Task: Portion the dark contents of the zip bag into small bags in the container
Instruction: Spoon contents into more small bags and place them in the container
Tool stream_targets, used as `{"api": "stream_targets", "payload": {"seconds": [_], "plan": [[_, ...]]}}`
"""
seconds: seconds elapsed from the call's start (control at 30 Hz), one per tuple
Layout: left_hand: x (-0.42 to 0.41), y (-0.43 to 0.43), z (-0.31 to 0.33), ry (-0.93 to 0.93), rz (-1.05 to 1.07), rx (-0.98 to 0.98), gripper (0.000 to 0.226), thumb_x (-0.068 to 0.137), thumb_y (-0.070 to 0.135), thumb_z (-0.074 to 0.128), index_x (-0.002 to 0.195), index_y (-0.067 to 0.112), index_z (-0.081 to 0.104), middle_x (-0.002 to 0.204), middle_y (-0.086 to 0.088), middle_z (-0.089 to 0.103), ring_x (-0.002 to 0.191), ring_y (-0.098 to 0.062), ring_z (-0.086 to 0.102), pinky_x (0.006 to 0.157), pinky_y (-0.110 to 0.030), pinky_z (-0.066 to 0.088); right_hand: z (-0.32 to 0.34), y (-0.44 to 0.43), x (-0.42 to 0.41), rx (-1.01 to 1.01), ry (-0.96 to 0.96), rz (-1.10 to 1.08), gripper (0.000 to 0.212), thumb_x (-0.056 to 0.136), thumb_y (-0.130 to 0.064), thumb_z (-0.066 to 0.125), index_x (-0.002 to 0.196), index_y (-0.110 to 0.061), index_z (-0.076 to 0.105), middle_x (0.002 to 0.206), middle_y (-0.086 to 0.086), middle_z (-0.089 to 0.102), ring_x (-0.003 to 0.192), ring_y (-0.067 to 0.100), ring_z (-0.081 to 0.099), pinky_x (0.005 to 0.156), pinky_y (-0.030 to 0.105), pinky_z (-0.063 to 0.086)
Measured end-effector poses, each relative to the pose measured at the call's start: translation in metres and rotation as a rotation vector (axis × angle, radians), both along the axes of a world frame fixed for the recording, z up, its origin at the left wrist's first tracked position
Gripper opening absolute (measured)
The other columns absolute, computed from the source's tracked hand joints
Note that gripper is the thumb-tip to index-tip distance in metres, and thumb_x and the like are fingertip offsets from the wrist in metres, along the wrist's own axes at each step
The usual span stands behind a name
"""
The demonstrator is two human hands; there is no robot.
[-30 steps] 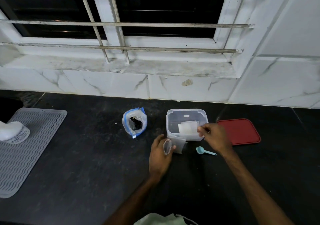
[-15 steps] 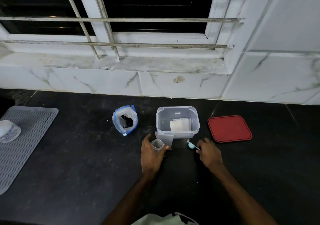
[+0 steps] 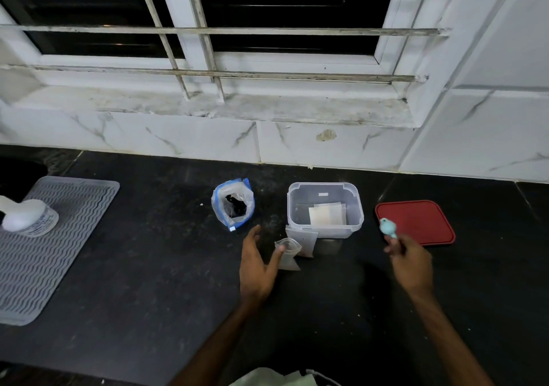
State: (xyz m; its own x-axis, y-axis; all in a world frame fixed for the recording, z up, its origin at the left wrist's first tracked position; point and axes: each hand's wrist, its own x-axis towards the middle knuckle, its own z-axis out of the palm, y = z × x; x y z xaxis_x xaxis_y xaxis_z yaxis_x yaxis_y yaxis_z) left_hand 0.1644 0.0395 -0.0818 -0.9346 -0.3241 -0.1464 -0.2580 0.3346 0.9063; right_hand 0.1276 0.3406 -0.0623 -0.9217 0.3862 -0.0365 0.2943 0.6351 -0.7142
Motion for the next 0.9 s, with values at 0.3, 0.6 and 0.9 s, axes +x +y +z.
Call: {"api": "stream_targets", "payload": {"seconds": [0.3, 0.6, 0.9], "plan": [[-0.03, -0.093, 0.009, 0.033, 0.196, -0.159, 0.055, 0.092, 0.038, 0.063, 0.138, 0.018, 0.041, 0.138, -0.001, 0.048, 0.124, -0.013, 0.048, 0.1, -0.031, 0.044, 0.076, -0.088, -0.024, -0.609, -0.112, 0.135, 0.015, 0.098, -0.013, 0.046, 0.086, -0.01, 0.056, 0.067, 0.003, 0.044, 0.06, 0.016, 0.041, 0.051, 0.029, 0.037], [-0.073, -0.123, -0.006, -0.127, 0.124, -0.179, 0.045, 0.085, 0.047, 0.066, 0.119, 0.023, 0.048, 0.113, 0.002, 0.061, 0.102, -0.017, 0.061, 0.082, -0.037, 0.053, 0.084, -0.256, -0.089, 0.13, -0.313, 0.83, 0.023, 0.099, -0.021, 0.048, 0.108, -0.009, 0.065, 0.089, 0.013, 0.067, 0.069, 0.022, 0.061, 0.061, 0.029, 0.047], [-0.106, -0.123, -0.019, -0.445, 0.125, -0.288, 0.057, 0.092, 0.046, 0.056, 0.131, 0.005, 0.051, 0.134, -0.018, 0.046, 0.124, -0.033, 0.045, 0.1, -0.041, 0.042, 0.041, -0.317, -0.125, 0.697, -0.303, 0.866, 0.034, 0.092, -0.021, 0.057, 0.124, -0.01, 0.055, 0.122, 0.012, 0.062, 0.109, 0.029, 0.062, 0.089, 0.037, 0.05]]}}
